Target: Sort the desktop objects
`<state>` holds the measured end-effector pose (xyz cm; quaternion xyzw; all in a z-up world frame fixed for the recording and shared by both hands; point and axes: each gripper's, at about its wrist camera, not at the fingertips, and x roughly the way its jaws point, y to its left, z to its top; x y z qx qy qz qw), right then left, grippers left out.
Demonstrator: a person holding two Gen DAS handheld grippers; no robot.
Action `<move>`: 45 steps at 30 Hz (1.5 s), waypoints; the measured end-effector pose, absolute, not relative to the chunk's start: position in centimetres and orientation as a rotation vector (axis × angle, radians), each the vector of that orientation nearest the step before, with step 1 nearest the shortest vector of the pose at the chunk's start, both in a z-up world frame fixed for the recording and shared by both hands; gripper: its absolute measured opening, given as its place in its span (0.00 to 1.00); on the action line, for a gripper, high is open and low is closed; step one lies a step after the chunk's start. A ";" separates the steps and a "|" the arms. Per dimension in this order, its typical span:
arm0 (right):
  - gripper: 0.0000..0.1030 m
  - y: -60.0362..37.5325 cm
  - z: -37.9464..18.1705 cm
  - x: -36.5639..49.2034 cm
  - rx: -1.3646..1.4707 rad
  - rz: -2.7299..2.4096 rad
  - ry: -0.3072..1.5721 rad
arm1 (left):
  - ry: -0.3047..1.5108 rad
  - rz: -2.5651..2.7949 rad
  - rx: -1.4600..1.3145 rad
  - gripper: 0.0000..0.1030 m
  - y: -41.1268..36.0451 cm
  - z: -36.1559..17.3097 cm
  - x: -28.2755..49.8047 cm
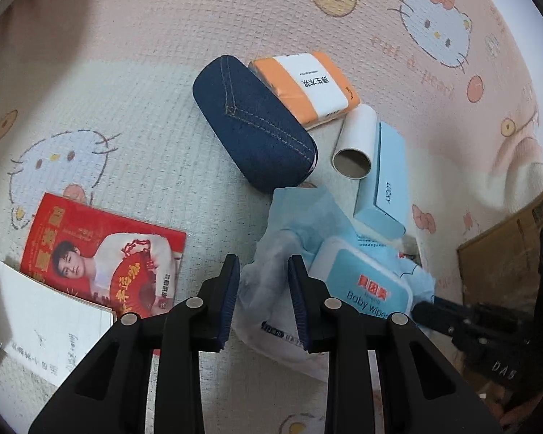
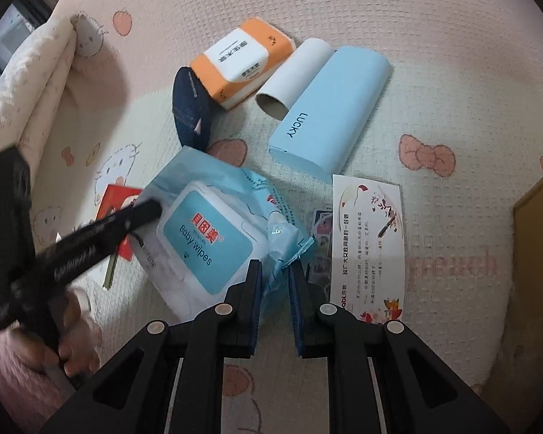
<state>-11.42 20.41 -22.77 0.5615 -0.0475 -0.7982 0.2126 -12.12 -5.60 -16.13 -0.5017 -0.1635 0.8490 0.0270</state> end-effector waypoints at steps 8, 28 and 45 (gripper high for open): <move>0.45 22.0 -21.1 -12.5 1.516 -2.276 -0.242 | -0.786 2.684 -1.414 0.56 -7.4 -13.7 -8.4; 0.14 21.6 -23.3 -14.8 1.488 -2.256 -0.353 | -0.862 2.606 -1.491 0.17 -5.5 -16.9 -6.1; 0.15 18.1 -23.1 -11.2 1.550 -2.059 -0.065 | -0.627 2.536 -1.531 0.18 -6.9 -16.7 -12.2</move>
